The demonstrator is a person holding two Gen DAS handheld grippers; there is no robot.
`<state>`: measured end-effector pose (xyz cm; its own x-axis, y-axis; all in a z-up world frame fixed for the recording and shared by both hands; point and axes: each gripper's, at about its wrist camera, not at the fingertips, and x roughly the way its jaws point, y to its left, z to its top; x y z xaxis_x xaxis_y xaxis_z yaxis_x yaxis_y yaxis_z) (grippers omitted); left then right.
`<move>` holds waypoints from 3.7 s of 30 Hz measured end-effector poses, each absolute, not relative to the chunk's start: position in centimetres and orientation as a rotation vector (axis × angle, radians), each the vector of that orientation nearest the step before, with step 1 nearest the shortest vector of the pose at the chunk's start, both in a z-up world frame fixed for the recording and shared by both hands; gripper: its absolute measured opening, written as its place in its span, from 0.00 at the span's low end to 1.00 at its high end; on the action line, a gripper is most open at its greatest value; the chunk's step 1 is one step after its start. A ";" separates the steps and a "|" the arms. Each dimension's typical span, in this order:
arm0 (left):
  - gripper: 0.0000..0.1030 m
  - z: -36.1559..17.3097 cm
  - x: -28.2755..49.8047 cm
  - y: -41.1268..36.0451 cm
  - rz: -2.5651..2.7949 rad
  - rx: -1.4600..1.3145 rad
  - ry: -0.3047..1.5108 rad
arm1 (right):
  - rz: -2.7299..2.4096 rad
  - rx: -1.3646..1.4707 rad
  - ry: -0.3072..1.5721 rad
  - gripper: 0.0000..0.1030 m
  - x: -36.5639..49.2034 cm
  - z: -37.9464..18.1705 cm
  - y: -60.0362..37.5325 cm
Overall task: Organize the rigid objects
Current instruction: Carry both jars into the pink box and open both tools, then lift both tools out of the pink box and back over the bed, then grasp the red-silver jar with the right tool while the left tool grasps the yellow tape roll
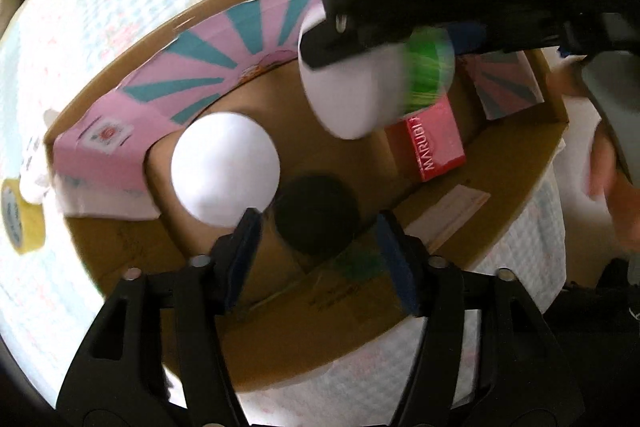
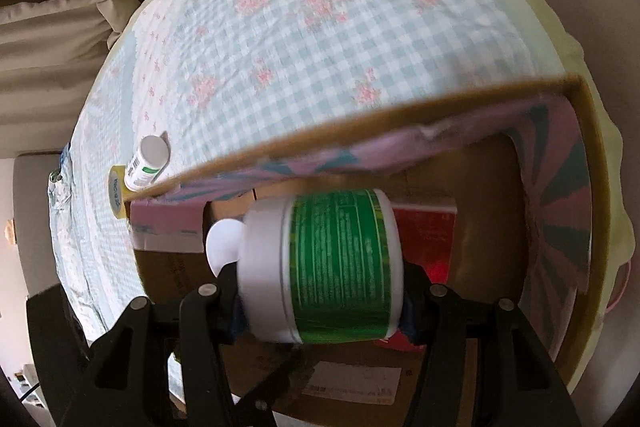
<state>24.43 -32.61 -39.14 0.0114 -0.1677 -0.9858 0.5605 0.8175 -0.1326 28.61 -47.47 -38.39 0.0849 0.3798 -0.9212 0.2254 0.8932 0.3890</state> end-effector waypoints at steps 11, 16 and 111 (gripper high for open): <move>1.00 -36.8 24.2 -28.6 -0.501 0.271 1.418 | 0.067 0.480 1.359 1.00 27.3 -34.9 -48.7; 1.00 -35.2 23.6 -27.3 -0.479 0.261 1.381 | 0.054 0.452 1.347 1.00 26.3 -33.4 -48.4; 1.00 -47.5 39.7 1.3 -0.555 0.313 1.076 | -0.409 0.427 1.383 0.81 15.6 -45.3 -8.1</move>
